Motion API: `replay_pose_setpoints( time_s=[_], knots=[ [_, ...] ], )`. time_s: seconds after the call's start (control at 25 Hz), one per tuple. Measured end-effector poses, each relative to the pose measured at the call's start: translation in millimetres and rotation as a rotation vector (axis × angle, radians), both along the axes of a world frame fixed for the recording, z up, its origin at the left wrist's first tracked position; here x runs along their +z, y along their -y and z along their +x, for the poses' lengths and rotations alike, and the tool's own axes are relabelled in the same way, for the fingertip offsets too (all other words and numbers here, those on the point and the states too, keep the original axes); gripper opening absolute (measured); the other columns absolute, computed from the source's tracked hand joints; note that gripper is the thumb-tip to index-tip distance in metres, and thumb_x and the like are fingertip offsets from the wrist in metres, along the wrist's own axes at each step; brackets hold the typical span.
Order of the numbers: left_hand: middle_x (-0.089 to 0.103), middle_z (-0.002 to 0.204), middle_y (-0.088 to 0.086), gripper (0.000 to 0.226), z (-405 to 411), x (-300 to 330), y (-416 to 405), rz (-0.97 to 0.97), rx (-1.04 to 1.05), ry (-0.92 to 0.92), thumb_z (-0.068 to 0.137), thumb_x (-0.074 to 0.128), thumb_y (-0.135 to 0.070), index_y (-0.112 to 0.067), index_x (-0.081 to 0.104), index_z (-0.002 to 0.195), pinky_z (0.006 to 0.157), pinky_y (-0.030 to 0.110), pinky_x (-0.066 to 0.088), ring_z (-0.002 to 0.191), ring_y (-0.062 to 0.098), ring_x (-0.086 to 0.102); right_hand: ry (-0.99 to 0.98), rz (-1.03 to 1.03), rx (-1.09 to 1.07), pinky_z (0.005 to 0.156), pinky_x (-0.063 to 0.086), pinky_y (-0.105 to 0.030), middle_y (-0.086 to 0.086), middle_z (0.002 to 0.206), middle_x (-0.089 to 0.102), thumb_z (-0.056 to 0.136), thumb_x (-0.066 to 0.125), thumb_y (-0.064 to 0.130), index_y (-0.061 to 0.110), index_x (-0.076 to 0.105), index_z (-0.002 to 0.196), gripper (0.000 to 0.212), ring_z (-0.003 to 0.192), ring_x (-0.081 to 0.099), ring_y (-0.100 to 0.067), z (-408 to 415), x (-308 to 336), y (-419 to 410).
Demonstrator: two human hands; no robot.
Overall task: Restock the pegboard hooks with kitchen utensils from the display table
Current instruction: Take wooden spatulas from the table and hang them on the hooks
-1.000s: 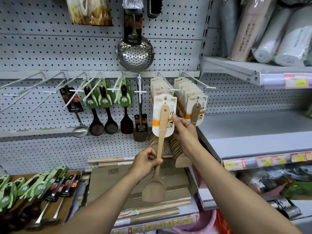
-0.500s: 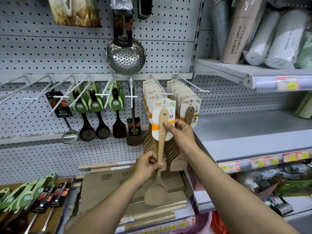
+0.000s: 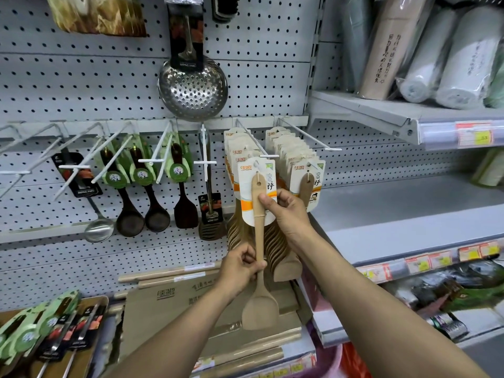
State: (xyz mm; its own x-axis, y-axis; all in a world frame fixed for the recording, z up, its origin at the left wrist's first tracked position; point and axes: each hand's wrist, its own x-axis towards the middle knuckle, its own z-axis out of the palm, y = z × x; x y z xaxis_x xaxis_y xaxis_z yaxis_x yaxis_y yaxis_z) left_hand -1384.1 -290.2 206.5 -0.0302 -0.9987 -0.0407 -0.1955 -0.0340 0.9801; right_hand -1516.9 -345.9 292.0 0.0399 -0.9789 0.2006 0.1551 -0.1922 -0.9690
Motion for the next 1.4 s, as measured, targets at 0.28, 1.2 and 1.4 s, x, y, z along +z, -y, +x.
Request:
replay_pose_setpoints(
  time_s=[0.28,1.2,1.4],
  knots=[
    [0.064,0.076,0.006,0.024,11.1,-5.6,35.4,-0.026,0.037,0.069,0.078,0.077,-0.009,-0.013,0.054,0.075,0.069,0.042,0.055,0.073,0.017,0.060,-0.013,0.014,0.035,0.091,0.052,-0.025,-0.004,0.098,0.073,0.091,0.069,0.015,0.010,0.067,0.096,0.008,0.094,0.067,-0.012,10.3,5.8,23.8],
    [0.059,0.075,-0.005,0.020,17.7,-9.4,67.5,-0.049,0.028,0.148,0.080,0.076,-0.012,-0.013,0.057,0.082,0.061,0.017,0.044,0.068,0.007,0.056,-0.129,0.125,-0.056,0.100,0.050,-0.049,-0.008,0.102,0.072,0.088,0.073,0.033,0.019,0.069,0.095,0.016,0.105,0.066,-0.026,17.2,1.8,32.6],
    [0.065,0.106,0.001,0.039,39.7,29.8,28.9,-0.074,0.121,0.209,0.077,0.079,-0.013,-0.017,0.057,0.109,0.092,0.034,0.052,0.097,0.017,0.061,-0.442,0.270,-0.095,0.104,0.048,-0.043,-0.005,0.129,0.062,0.090,0.070,0.037,0.010,0.048,0.138,0.059,0.120,0.058,-0.021,12.5,10.9,-12.7]
  ],
)
